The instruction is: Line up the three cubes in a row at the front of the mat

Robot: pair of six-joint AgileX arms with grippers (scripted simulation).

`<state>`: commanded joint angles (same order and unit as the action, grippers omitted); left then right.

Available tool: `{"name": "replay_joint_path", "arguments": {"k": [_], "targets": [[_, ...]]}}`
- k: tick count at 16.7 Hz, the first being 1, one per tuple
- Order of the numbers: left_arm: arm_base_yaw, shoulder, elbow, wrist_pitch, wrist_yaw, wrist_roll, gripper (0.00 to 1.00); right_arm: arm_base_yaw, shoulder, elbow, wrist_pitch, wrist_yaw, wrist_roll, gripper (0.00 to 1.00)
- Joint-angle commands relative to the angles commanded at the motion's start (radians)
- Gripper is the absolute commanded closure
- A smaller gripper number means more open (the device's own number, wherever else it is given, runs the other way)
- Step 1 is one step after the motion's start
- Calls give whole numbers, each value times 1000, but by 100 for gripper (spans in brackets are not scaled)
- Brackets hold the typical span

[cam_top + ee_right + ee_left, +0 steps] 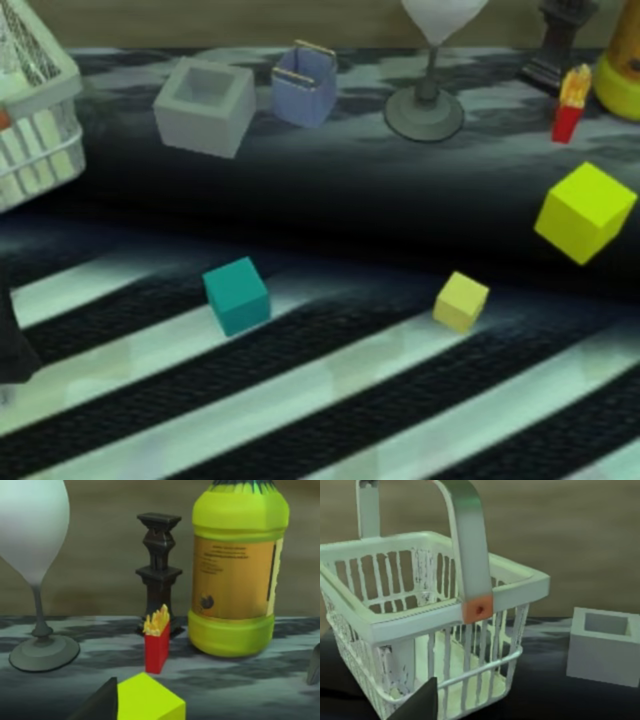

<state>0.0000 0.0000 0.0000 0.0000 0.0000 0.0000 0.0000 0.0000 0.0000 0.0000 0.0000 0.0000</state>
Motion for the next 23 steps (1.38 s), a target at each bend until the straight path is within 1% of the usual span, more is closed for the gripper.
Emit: {"name": "replay_joint_path", "arguments": {"k": [4,8,11,18,23], "targets": [[0,0,0,0,0,0,0,8,30,30,-21,2,-9,0],[0,0,0,0,0,0,0,60,219,201,-134,4,-56,0],[0,0,0,0,0,0,0,124,469,395,-265,2,-111,0],[0,0,0,0,0,0,0,298,1219,919,-637,2,-264,0],[0,0,0,0,0,0,0,408,1666,1259,-879,3,-362,0]]}}
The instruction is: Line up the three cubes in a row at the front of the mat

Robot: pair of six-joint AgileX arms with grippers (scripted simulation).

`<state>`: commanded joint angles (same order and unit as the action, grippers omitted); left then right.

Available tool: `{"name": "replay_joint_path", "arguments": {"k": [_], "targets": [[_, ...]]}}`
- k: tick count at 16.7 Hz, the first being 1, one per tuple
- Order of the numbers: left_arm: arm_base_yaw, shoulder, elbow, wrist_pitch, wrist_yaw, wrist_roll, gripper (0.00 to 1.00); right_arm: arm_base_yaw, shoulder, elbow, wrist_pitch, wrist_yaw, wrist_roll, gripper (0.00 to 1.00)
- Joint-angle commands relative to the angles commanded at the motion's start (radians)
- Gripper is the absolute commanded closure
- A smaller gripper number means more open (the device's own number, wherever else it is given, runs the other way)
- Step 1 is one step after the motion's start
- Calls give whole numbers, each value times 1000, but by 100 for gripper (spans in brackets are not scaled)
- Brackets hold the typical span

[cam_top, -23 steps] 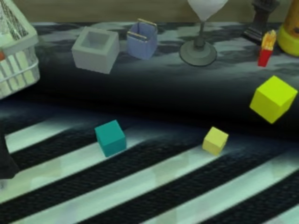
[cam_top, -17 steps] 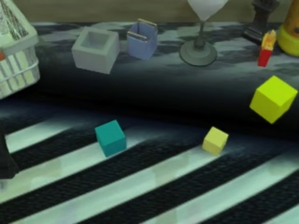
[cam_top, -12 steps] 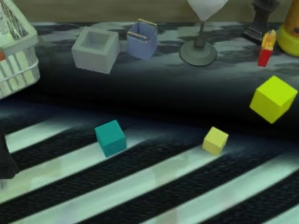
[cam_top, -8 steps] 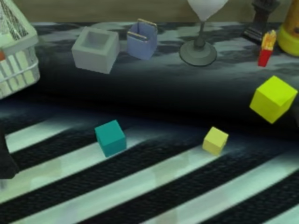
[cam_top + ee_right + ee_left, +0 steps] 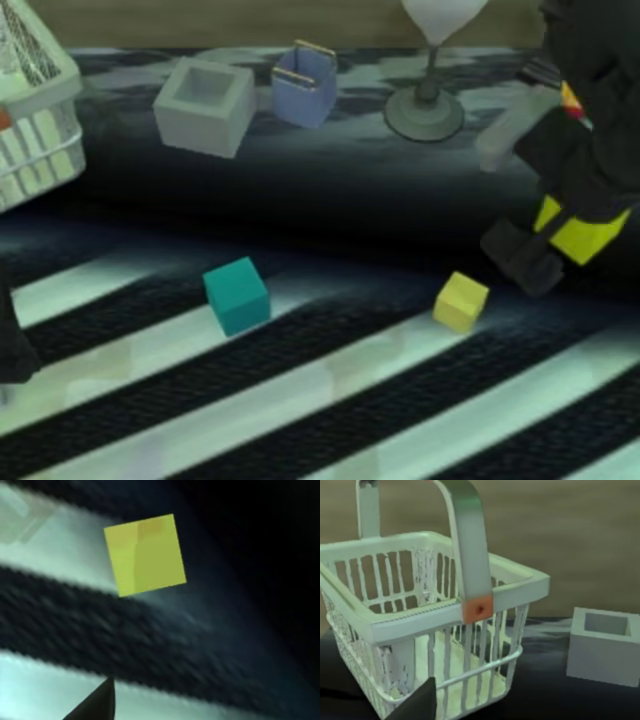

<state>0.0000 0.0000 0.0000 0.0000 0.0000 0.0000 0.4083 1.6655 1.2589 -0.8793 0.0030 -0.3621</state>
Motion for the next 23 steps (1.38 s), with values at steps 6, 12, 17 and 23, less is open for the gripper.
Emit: {"name": "replay_joint_path", "arguments": {"k": [6,12,17,23], "targets": [[0,0,0,0,0,0,0,88,353,283,-179,-1,-77,0],[0,0,0,0,0,0,0,104,412,336,-209,-1,-91,0],[0,0,0,0,0,0,0,101,428,306,-167,-1,-92,0],[0,0,0,0,0,0,0,104,529,182,68,0,-88,0]]}}
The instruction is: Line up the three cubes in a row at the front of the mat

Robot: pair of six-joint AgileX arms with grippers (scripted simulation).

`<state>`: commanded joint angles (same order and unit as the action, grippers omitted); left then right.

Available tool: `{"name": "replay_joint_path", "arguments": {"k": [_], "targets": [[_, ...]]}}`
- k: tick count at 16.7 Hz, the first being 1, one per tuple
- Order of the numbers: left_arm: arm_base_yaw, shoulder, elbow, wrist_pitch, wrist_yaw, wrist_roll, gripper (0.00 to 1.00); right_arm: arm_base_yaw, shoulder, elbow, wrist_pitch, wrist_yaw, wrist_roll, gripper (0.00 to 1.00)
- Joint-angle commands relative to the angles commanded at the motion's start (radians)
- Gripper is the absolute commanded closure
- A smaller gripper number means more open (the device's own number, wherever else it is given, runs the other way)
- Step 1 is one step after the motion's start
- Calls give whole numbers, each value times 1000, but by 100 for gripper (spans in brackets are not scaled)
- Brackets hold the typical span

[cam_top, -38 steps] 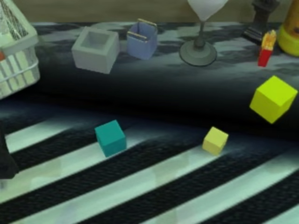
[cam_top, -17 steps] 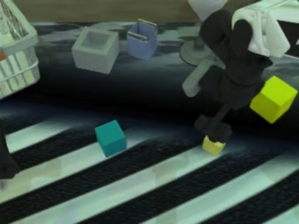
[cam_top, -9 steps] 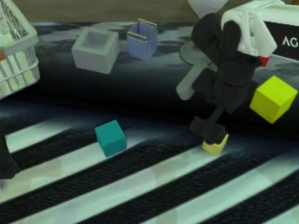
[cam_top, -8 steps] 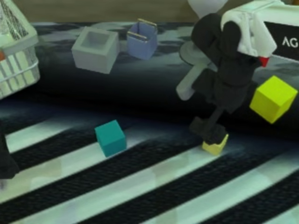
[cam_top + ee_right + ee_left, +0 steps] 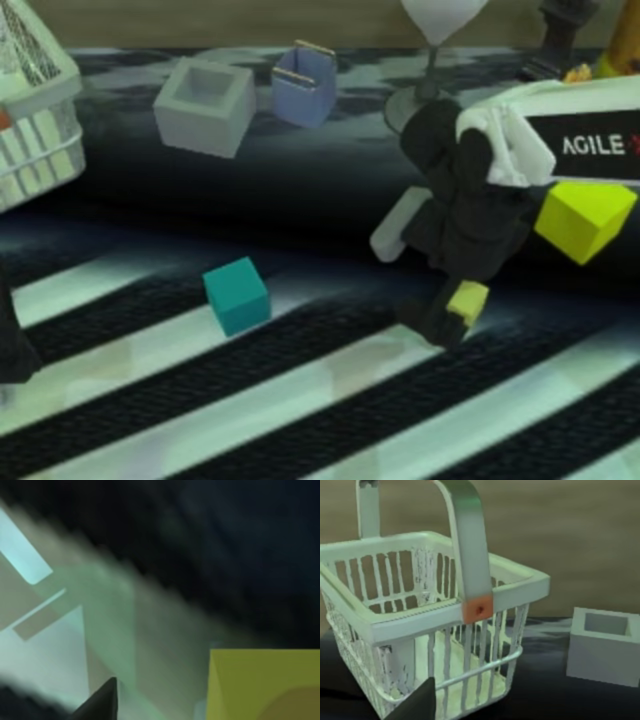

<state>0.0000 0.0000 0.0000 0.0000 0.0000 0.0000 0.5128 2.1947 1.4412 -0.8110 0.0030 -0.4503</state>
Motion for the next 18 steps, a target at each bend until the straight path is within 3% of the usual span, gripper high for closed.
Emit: {"name": "replay_joint_path", "arguments": {"k": [5,18], "targets": [[0,0,0,0,0,0,0,1,17,-17,27,0,0,0],[0,0,0,0,0,0,0,1,17,-17,27,0,0,98]]}}
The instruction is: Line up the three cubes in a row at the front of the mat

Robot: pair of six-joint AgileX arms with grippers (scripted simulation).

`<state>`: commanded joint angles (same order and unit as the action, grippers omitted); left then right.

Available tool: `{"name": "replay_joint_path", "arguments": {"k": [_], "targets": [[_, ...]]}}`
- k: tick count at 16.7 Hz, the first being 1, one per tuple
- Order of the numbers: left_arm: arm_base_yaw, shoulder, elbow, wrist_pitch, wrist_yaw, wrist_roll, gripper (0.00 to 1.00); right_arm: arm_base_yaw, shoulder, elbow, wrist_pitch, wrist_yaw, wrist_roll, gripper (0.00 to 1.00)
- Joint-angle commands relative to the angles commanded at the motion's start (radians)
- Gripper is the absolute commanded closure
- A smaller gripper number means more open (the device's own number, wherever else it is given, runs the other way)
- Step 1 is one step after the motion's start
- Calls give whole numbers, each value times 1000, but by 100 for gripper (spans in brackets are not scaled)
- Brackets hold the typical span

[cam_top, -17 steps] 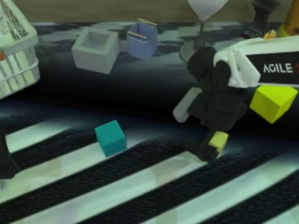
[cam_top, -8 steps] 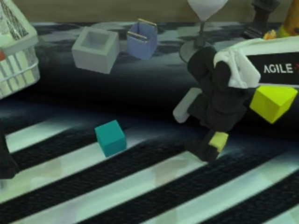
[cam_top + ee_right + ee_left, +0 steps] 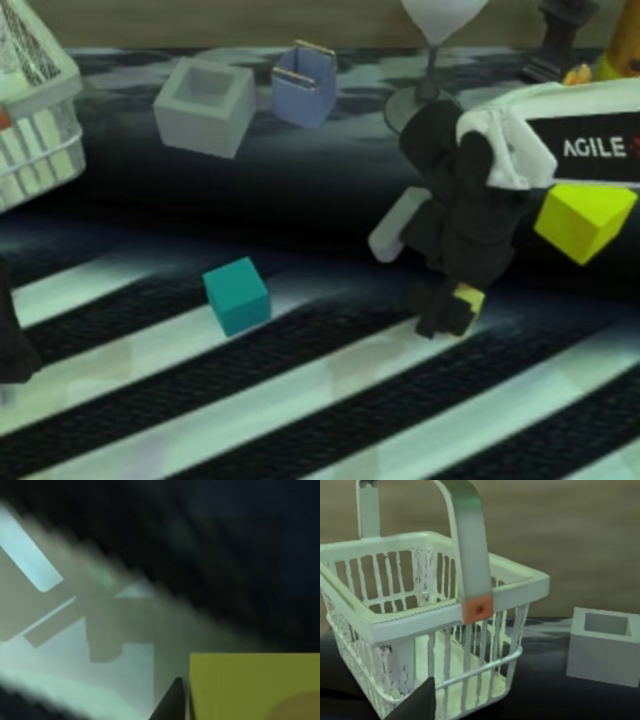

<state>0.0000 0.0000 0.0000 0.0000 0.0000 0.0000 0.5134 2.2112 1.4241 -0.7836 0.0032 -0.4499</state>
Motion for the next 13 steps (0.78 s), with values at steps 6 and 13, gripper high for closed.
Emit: {"name": "replay_joint_path", "arguments": {"k": [6,13], "targets": [[0,0,0,0,0,0,0,0,0,0,0,0,0,100],[0,0,0,0,0,0,0,4,-66,54,-91,-14,8,100]]}}
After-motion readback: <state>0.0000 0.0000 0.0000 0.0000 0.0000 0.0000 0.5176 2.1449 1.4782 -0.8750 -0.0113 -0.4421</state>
